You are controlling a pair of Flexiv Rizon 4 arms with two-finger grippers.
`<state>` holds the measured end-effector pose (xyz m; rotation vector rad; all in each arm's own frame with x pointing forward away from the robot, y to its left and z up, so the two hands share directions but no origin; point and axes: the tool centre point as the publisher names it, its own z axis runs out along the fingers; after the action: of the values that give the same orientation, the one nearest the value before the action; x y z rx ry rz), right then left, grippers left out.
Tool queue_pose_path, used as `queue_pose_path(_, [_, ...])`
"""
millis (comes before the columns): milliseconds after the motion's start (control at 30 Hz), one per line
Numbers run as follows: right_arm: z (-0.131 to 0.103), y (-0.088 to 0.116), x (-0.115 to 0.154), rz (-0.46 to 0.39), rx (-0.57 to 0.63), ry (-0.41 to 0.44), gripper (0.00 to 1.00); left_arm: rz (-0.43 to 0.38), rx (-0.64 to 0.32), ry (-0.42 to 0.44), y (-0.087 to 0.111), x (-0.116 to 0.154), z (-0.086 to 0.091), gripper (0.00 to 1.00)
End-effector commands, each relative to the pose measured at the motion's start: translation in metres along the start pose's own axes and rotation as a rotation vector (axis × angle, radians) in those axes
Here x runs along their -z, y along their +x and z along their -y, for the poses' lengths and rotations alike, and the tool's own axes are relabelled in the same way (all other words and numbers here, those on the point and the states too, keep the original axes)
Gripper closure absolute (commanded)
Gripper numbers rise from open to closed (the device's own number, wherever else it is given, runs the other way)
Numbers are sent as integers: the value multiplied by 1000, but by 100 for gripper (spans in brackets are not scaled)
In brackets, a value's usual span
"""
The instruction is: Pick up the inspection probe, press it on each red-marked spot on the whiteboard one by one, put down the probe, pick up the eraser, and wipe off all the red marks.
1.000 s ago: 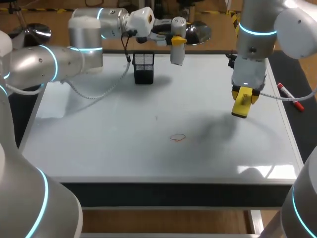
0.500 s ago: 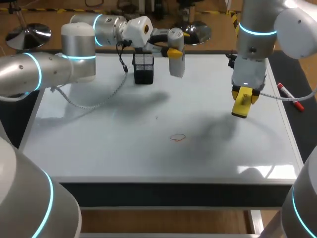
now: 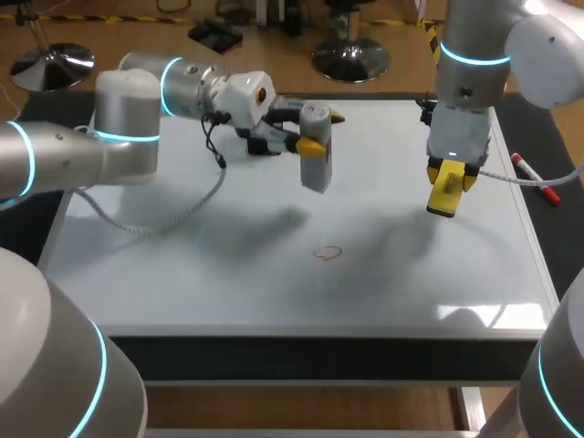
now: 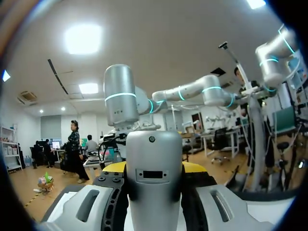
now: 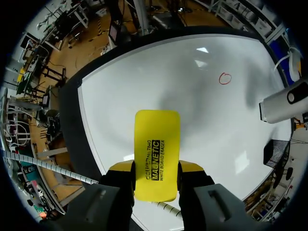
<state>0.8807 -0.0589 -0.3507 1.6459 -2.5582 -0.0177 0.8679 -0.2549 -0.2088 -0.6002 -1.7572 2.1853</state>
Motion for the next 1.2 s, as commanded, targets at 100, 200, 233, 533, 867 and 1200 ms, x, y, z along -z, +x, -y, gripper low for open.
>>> queue_pose_path(100, [0, 1, 0, -1, 2, 3, 100, 293, 5, -10, 37, -13, 4, 100])
queue_pose_path(200, [0, 1, 0, -1, 2, 3, 100, 297, 20, -9, 48, -17, 1, 100])
queue_pose_path(233, [0, 1, 0, -1, 2, 3, 100, 299, 39, -4, 51, -18, 0, 100])
queue_pose_path(533, [0, 1, 0, -1, 2, 3, 100, 292, 76, 5, 63, -32, -16, 100])
queue_pose_path(867, [0, 1, 0, -1, 2, 3, 100, 245, 102, 13, 60, -39, -34, 100])
queue_pose_path(1200, [0, 1, 0, -1, 2, 3, 100, 205, 113, 34, 57, -38, -50, 100])
